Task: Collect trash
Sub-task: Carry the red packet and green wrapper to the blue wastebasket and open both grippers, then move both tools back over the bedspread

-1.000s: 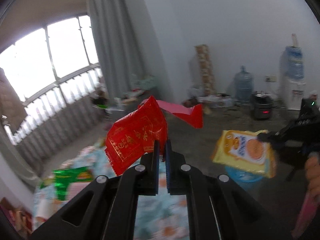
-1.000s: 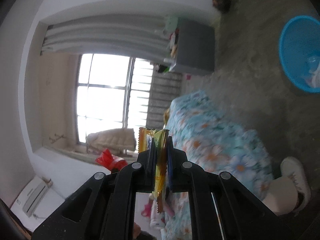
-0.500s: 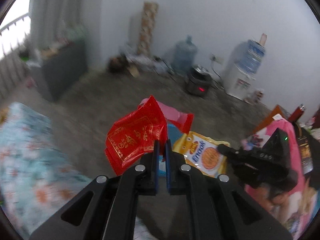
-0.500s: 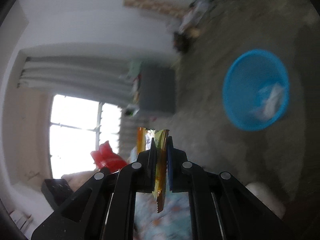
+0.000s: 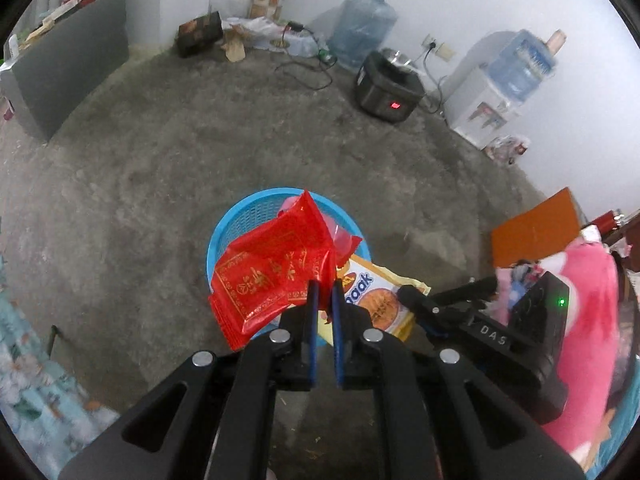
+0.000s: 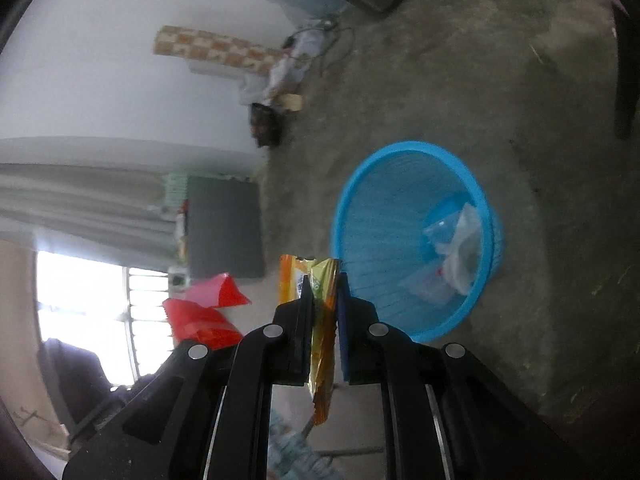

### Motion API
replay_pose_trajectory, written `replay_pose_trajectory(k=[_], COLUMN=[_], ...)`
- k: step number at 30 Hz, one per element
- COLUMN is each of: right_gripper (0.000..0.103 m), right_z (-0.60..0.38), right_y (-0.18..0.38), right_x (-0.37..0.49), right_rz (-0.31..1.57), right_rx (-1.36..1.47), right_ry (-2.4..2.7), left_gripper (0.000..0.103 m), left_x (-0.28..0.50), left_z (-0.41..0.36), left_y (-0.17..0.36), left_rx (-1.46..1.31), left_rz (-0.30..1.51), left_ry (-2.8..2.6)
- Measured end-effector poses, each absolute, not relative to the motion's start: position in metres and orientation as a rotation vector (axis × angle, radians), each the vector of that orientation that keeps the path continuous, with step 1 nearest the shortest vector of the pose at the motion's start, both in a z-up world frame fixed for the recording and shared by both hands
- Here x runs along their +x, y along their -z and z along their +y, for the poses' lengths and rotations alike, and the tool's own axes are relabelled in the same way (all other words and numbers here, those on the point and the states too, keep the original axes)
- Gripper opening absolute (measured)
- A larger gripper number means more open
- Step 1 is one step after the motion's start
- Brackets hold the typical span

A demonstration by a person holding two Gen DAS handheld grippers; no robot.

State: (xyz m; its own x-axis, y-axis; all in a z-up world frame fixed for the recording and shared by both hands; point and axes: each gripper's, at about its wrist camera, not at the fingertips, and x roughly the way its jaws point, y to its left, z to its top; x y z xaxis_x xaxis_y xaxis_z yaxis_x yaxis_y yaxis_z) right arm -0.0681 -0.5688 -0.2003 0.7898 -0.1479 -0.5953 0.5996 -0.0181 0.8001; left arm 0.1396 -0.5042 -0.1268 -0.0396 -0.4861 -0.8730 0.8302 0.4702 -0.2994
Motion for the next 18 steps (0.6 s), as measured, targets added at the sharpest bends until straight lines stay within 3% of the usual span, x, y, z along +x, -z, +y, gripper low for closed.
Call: replay_pose_trajectory(k=[3, 4, 5, 7, 10, 18], right_gripper=[0.012, 0.017, 0.030, 0.044, 0.051, 0.057], right_z=[-0.579, -0.583, -0.587, -0.593, -0.596, -0.586], right_y=[0.218, 0.223, 0.231, 0.241, 0.254, 0.249], right_x=[-0.062, -0.059, -0.056, -0.055, -0.057, -0.078], right_rz=[0.425, 0.437, 0.458, 0.492, 0.526, 0.492], right_rx=[1.481, 1.477, 1.467, 1.472, 1.476, 1.467], right_ry=[0.657, 0.678, 0.704, 0.743, 0.791, 0.852], left_gripper=[0.008, 0.010, 0.015, 0.033, 0.045, 0.057], left_x=[0.142, 0.143, 0.142, 0.145, 0.145, 0.141], left_z=[-0.519, -0.524, -0.528, -0.536, -0.538, -0.529], left_y=[0.144, 0.151, 0.156, 0.165, 0.167, 0.144], left_rx=[0.377, 0.376, 0.379, 0.378, 0.380, 0.347], left_rz=[1.203, 1.212, 1.221, 1.238, 1.218, 1.139], left_ry=[1.093, 1.092, 1.089, 1.080, 1.070, 1.086])
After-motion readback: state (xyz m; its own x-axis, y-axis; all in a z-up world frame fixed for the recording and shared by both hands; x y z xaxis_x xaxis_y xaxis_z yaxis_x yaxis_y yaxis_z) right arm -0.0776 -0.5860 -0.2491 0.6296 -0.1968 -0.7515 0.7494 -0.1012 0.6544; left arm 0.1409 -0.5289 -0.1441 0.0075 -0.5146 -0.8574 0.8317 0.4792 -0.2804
